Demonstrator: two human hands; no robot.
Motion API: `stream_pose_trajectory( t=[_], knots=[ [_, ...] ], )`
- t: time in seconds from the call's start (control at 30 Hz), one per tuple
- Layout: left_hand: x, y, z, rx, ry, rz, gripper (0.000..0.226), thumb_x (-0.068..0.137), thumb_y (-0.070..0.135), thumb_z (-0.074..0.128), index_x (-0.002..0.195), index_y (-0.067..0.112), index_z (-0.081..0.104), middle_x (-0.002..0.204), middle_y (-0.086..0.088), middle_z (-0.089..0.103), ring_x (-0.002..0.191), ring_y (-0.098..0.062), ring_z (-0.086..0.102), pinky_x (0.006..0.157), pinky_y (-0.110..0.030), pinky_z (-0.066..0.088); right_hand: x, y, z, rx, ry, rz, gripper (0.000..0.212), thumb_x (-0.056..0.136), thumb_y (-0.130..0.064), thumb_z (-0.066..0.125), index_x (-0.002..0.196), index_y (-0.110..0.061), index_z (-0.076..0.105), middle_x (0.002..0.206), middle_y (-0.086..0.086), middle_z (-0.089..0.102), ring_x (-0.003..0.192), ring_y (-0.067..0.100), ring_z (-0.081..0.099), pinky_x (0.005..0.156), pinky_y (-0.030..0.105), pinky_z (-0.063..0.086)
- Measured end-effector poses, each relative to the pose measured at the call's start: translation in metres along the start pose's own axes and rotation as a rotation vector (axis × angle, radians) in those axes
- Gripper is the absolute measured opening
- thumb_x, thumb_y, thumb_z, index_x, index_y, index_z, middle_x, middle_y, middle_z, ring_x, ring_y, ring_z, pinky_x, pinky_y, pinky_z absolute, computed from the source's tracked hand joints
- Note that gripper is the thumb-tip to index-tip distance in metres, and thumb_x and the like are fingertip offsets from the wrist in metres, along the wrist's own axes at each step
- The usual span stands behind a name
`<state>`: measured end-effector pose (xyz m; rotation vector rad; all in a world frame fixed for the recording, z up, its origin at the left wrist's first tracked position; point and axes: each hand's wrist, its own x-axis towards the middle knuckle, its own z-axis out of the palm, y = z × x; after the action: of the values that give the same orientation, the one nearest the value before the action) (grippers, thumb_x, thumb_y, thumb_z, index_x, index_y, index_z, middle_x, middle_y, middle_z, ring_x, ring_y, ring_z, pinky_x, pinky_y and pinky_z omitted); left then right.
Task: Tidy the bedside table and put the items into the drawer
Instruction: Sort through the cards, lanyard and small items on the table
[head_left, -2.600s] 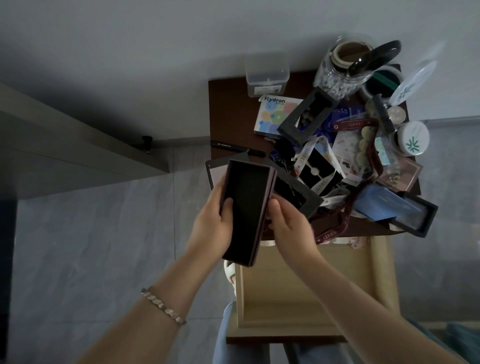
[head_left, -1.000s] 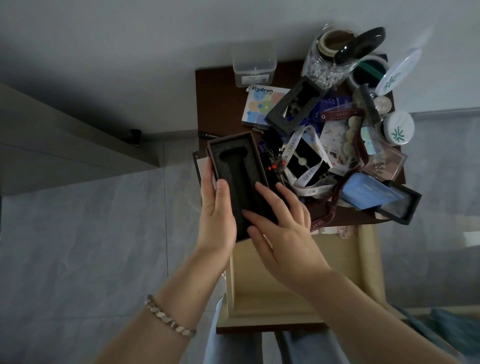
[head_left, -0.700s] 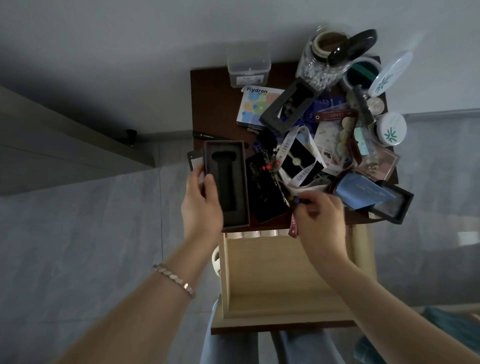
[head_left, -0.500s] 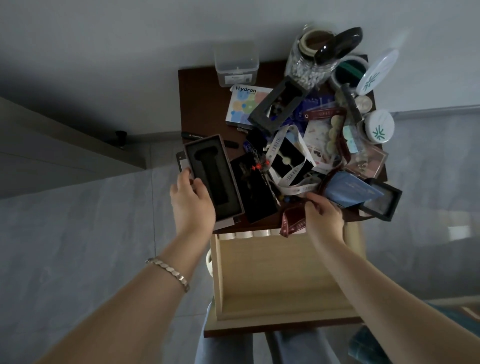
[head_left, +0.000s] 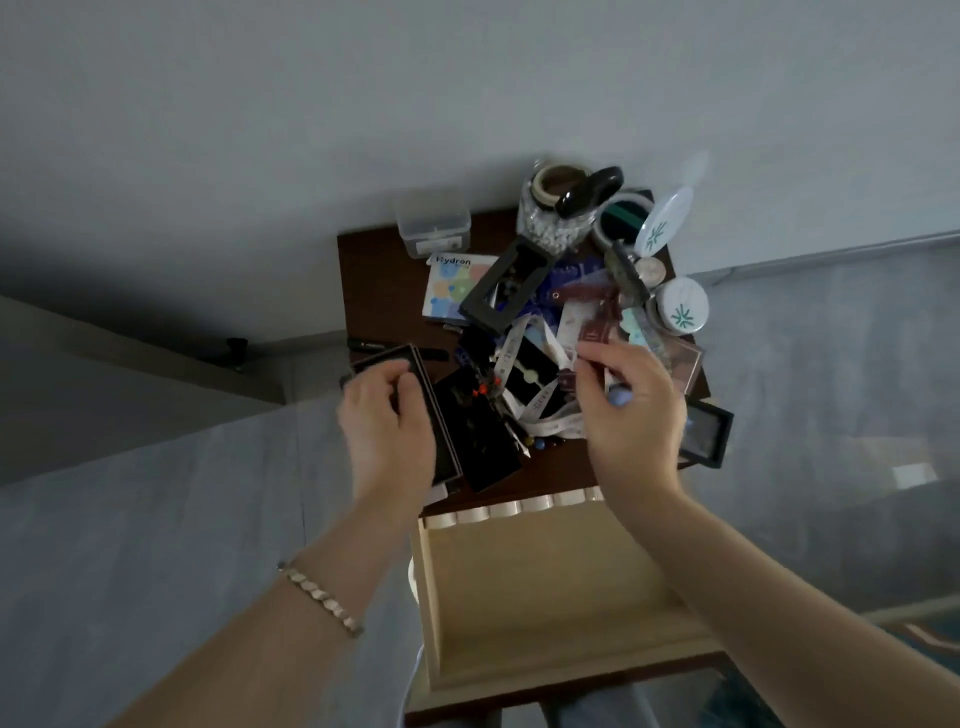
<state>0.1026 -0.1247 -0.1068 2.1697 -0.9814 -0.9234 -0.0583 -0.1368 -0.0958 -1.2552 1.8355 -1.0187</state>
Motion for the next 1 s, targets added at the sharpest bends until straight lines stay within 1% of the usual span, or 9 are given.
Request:
stream_pose_trajectory(
  t=[0.1,0.2,0.37,0.47,0.57,0.7,0.8,0.87,1.0],
  knots=[
    [0.006,0.056,0.001,-0.449,-0.47,-0.454,0.043,0.101,0.035,0.028,0.105,0.006,0.06,0.085,-0.002,0.066,0.081,-0.018,0.062,0.067,-0.023,0.044,0.007,-0.04,-0.014,-0.022,-0.019,-0.265,0.016,0.083,-0.005,0.064,0.094,-0.015,0.07,0.093,-0.01,0.062,0.087,-0.012,0.055,0.078,0.004,0.044],
    [0.001,0.121,-0.021,-0.618,-0.84,-0.498,0.055,0.098,0.049,0.025,0.092,0.009,0.062,0.086,-0.007,0.068,0.089,-0.021,0.062,0.089,-0.035,0.044,0.006,-0.091,-0.036,-0.07,-0.079,-0.536,0.011,0.079,-0.012,0.064,0.086,-0.011,0.073,0.09,-0.012,0.061,0.083,-0.005,0.057,0.077,0.015,0.049],
    [-0.013,0.197,-0.065,-0.777,-0.836,-0.434,0.028,0.098,0.021,0.043,0.081,0.006,0.059,0.058,-0.003,0.067,0.054,-0.012,0.066,0.052,-0.02,0.053,-0.013,-0.143,-0.072,-0.144,-0.361,-0.771,0.01,0.073,-0.008,0.053,0.075,-0.011,0.062,0.077,-0.003,0.062,0.076,0.009,0.055,0.067,0.025,0.049],
    [-0.032,0.216,-0.085,-0.679,-0.744,-0.263,0.024,0.098,0.009,0.038,0.086,0.007,0.058,0.048,0.001,0.053,0.04,-0.009,0.054,0.042,-0.019,0.047,-0.027,-0.16,-0.098,-0.113,-0.549,-0.44,0.017,0.082,-0.008,0.058,0.078,-0.022,0.048,0.075,-0.009,0.056,0.068,0.01,0.053,0.061,0.019,0.045],
    [-0.06,0.226,-0.115,-0.436,-0.753,-0.05,0.026,0.099,0.015,0.037,0.085,0.009,0.058,0.05,0.002,0.045,0.038,-0.009,0.041,0.041,-0.021,0.036,-0.019,-0.182,-0.116,-0.006,-0.479,-0.071,0.009,0.089,-0.021,0.057,0.085,-0.014,0.053,0.074,0.0,0.056,0.067,0.014,0.052,0.066,0.023,0.042],
    [-0.1,0.233,-0.139,-0.167,-0.763,0.238,0.034,0.099,0.032,0.038,0.087,0.006,0.056,0.057,-0.002,0.047,0.041,-0.011,0.041,0.045,-0.023,0.035,0.007,-0.225,-0.132,0.29,-0.699,0.463,0.063,0.096,-0.051,0.028,0.067,-0.012,0.067,0.057,-0.003,0.059,0.067,0.016,0.052,0.086,0.031,0.043],
    [-0.129,0.242,-0.144,-0.02,-0.781,0.419,0.033,0.1,0.032,0.036,0.08,0.01,0.049,0.06,-0.005,0.05,0.043,-0.011,0.041,0.048,-0.024,0.038,0.004,-0.255,-0.154,0.518,-0.947,0.558,0.061,0.096,-0.051,0.024,0.085,-0.006,0.064,0.075,0.005,0.066,0.073,0.019,0.059,0.075,0.028,0.051],
    [-0.147,0.247,-0.146,0.038,-0.79,0.466,0.031,0.101,0.029,0.034,0.081,0.013,0.052,0.057,0.002,0.052,0.044,-0.009,0.042,0.05,-0.024,0.039,0.001,-0.272,-0.164,0.613,-0.899,0.534,0.041,0.098,-0.038,0.032,0.097,-0.004,0.055,0.079,0.006,0.066,0.068,0.019,0.06,0.057,0.026,0.05],
    [-0.169,0.247,-0.153,0.094,-0.789,0.468,0.029,0.1,0.031,0.034,0.098,0.016,0.059,0.07,0.001,0.06,0.064,-0.014,0.056,0.068,-0.027,0.047,0.002,-0.298,-0.185,0.822,-0.7,0.507,0.027,0.1,-0.024,0.035,0.1,-0.002,0.051,0.076,0.009,0.062,0.069,0.021,0.062,0.067,0.032,0.05]
  ],
)
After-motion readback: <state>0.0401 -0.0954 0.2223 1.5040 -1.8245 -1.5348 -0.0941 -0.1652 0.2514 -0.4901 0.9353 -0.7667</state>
